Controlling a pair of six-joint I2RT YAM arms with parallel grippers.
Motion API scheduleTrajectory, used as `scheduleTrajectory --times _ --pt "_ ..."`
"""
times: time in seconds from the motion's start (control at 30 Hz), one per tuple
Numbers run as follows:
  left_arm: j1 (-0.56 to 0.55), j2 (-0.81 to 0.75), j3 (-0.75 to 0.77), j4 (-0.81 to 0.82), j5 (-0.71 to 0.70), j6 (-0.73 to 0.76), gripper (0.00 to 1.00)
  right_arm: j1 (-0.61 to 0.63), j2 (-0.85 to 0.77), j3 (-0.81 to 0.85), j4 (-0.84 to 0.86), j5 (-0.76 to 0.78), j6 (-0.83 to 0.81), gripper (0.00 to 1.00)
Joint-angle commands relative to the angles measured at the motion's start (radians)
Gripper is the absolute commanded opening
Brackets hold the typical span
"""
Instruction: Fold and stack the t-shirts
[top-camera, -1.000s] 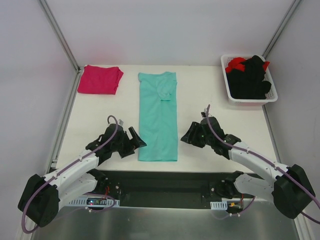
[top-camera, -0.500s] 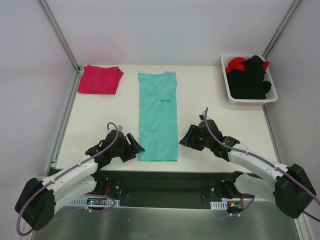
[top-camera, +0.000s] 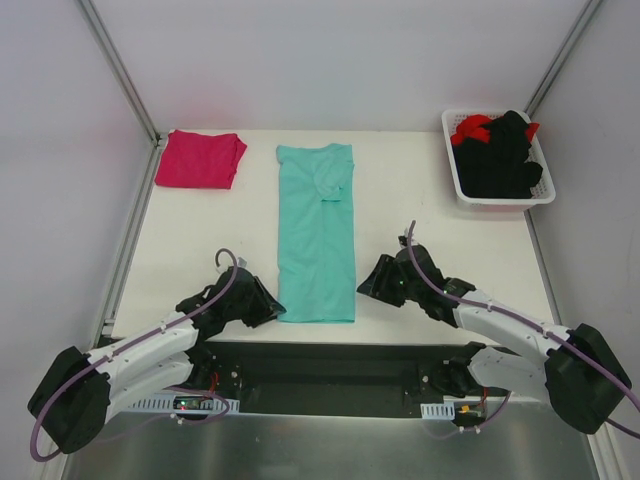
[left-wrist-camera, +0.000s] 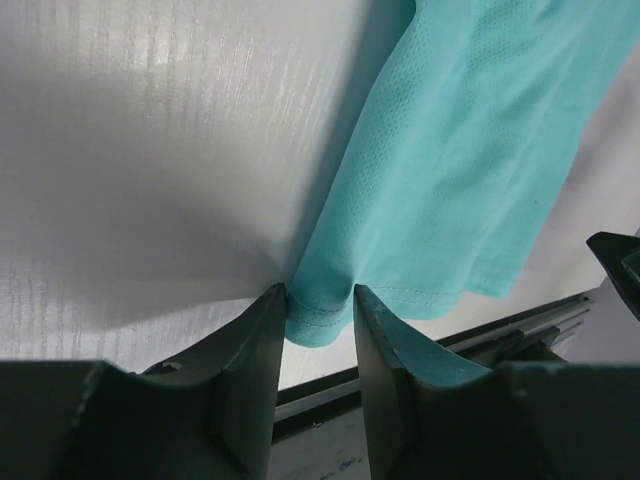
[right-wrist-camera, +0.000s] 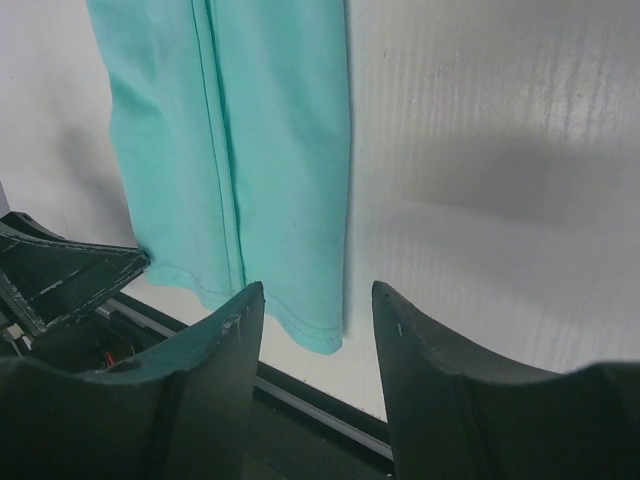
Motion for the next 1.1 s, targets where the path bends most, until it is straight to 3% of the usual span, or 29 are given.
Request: scheduleTrajectory --times 0.0,0.9,1.07 --pt "-0.021 0.016 -0.012 0.033 -0.026 -0.041 0.31 0.014 -0.005 0.006 0.049 0.009 0.028 0.51" --pt "-0.113 -0.016 -0.058 0.046 -0.076 -0.121 0.29 0.034 0.023 0.025 0.011 0.011 0.052 0.51" --pt "-0.114 -0.004 -0.058 0.045 -0.076 -0.121 0.21 0.043 -0.014 0.011 0.000 0.023 0.063 0.51"
